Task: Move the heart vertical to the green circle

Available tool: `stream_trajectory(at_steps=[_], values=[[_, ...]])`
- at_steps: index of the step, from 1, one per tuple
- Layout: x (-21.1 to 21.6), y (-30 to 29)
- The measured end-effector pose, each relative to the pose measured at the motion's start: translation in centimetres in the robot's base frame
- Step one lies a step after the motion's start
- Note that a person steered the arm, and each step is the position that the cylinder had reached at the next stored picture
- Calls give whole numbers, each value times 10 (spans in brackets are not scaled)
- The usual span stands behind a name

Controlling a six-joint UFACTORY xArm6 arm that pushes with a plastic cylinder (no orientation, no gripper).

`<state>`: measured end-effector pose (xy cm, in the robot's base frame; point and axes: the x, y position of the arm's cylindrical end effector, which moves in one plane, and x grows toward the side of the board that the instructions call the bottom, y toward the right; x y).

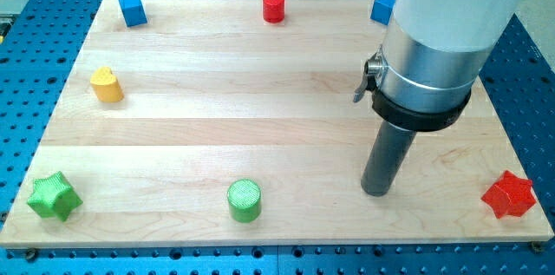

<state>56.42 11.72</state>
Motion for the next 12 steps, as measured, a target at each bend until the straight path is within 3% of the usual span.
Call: stream_trajectory(at_steps=[5,8,9,11,12], values=[[-1,-3],[24,-3],[-23,-73],[-95,-342],[-108,-389]])
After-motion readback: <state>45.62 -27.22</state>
